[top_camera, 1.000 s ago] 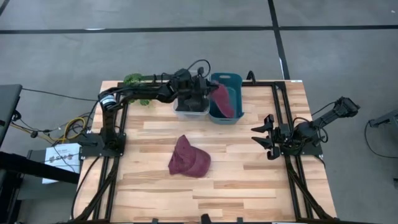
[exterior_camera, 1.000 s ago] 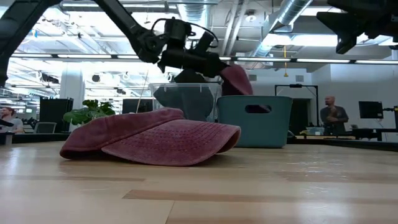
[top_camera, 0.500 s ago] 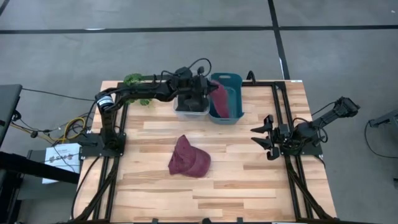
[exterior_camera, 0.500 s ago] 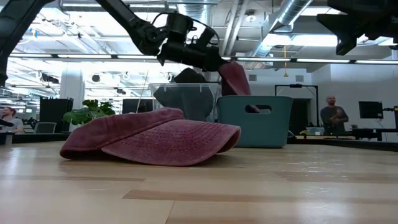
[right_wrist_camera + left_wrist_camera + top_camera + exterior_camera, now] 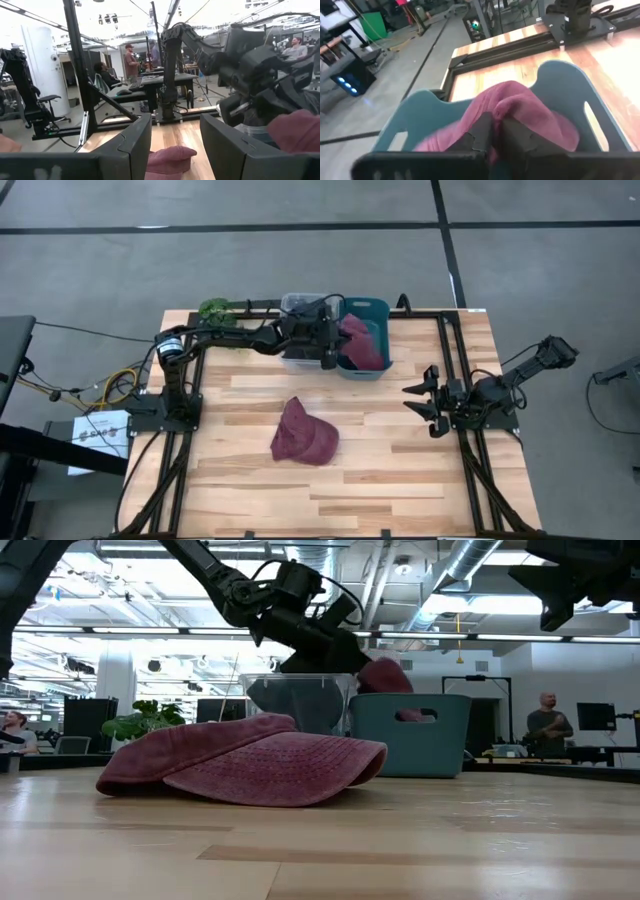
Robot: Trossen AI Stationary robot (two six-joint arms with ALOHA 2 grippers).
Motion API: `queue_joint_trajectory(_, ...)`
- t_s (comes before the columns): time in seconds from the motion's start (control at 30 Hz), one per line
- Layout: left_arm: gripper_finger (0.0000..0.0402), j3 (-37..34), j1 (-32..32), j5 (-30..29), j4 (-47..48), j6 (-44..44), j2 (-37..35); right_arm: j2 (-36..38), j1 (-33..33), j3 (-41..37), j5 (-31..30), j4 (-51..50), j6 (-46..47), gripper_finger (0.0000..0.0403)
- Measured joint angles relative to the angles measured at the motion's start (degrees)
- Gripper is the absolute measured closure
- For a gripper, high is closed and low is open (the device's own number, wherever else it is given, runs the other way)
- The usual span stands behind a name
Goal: Pick & Place hat
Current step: Put the red cap into the blue bin
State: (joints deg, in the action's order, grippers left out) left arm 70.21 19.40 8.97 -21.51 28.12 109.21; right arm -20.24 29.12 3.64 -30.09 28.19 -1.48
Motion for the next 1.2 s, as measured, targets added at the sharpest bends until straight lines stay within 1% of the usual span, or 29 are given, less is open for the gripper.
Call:
queue_joint_trajectory(0.37, 0.0284, -0.61, -0.3, -0.22, -0.01, 0.44, -0.28, -0.01, 0.0, 0.0, -0.13, -0.31, 0.02, 0.0242)
queue_joint_trajectory(0.5, 0.0264, -0.74, -0.51, -1.0, 0.5, 1.14, -1.07, 0.02, 0.0, 0.01, -0.15, -0.31, 0.02, 0.0242)
queue_joint_trajectory(0.6, 0.0257, -0.85, -0.9, -1.7, 1.83, 1.98, -3.05, 0.01, 0.0, 0.01, -0.15, -0.35, 0.02, 0.0242)
queue_joint_trajectory(0.77, 0.0257, -0.76, -2.16, -1.75, 4.77, 2.11, -8.54, 0.02, 0.0, 0.02, -0.15, -0.65, 0.02, 0.0242)
queue_joint_trajectory(1.0, 0.0256, -0.71, -3.3, -1.68, 13.67, 2.2, -15.44, 0.0, 0.0, 0.0, -0.15, -0.81, 0.04, 0.0242)
queue_joint_trajectory(1.2, 0.0258, -0.71, -3.29, -1.68, 22.74, 2.02, -18.23, 0.0, 0.0, 0.0, -0.18, -0.81, 0.04, 0.0242)
